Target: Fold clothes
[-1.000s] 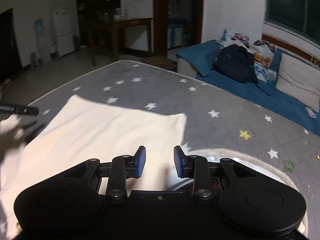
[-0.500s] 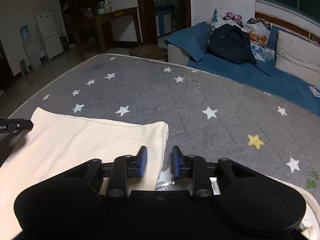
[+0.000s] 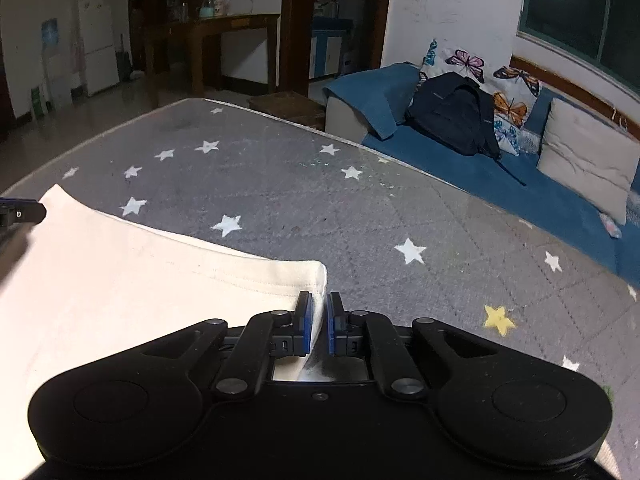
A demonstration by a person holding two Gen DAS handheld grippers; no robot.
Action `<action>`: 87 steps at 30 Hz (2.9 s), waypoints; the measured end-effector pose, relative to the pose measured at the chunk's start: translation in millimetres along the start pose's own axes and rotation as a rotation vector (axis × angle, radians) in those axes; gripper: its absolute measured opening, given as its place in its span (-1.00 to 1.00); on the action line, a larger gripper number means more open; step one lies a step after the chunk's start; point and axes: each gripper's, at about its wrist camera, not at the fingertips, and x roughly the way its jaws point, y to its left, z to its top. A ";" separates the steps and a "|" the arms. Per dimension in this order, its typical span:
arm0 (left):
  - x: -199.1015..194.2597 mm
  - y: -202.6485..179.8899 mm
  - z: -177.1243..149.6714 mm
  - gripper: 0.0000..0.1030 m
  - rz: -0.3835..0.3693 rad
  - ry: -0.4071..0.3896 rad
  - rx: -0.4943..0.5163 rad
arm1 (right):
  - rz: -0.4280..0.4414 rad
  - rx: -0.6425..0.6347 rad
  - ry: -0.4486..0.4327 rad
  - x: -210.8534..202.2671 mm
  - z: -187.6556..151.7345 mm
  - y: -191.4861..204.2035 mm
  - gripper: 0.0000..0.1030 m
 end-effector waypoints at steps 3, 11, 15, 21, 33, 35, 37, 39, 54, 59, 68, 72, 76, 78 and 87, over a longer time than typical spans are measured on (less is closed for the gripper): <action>-1.7 1.6 -0.9 -0.65 -0.005 -0.001 -0.003 | -0.014 -0.014 -0.001 -1.1 2.2 0.9 -0.81; -36.2 8.5 -0.4 -0.62 -0.048 -0.035 -0.014 | -0.008 -0.016 -0.040 -30.0 2.3 -3.0 -0.81; -64.3 1.6 -9.6 -0.62 -0.092 -0.049 0.002 | 0.037 -0.013 -0.051 -56.5 -6.8 2.0 -0.79; -97.3 -9.0 -26.9 -0.61 -0.116 -0.047 0.043 | 0.086 -0.024 -0.057 -95.6 -36.1 25.6 -0.65; -165.2 8.7 -79.6 -0.56 -0.175 -0.029 0.019 | 0.121 0.001 -0.042 -154.6 -105.0 71.9 -0.57; -168.8 10.1 -89.7 -0.56 -0.187 -0.023 0.016 | 0.123 0.004 -0.030 -158.2 -117.6 77.9 -0.57; -170.4 9.8 -99.3 -0.56 -0.202 -0.015 0.014 | 0.122 0.015 -0.021 -158.4 -127.4 80.6 -0.57; -169.8 7.4 -104.2 -0.56 -0.218 -0.011 0.011 | 0.121 0.031 -0.011 -156.4 -134.3 80.4 -0.57; -151.3 5.9 -123.2 -0.56 -0.230 0.038 -0.014 | 0.097 0.128 -0.039 -159.3 -137.0 64.7 -0.56; -153.6 -1.9 -126.6 -0.56 -0.221 0.031 0.025 | 0.125 0.188 -0.042 -142.1 -127.2 59.0 -0.56; -155.5 1.2 -127.0 -0.51 -0.222 0.029 0.013 | 0.059 0.188 -0.033 -144.8 -141.1 47.4 -0.54; -162.9 -1.6 -129.2 -0.44 -0.229 0.018 0.024 | 0.099 0.150 -0.049 -159.2 -145.0 56.7 -0.54; -171.1 -6.4 -136.1 -0.39 -0.213 0.009 0.062 | 0.138 0.095 -0.041 -164.9 -150.6 73.5 -0.52; -176.3 -6.6 -139.4 -0.38 -0.219 0.003 0.065 | 0.136 0.071 -0.038 -166.0 -153.0 80.7 -0.52; -194.1 -17.4 -151.9 -0.30 -0.236 -0.002 0.115 | 0.168 -0.018 -0.067 -182.8 -164.3 114.2 -0.36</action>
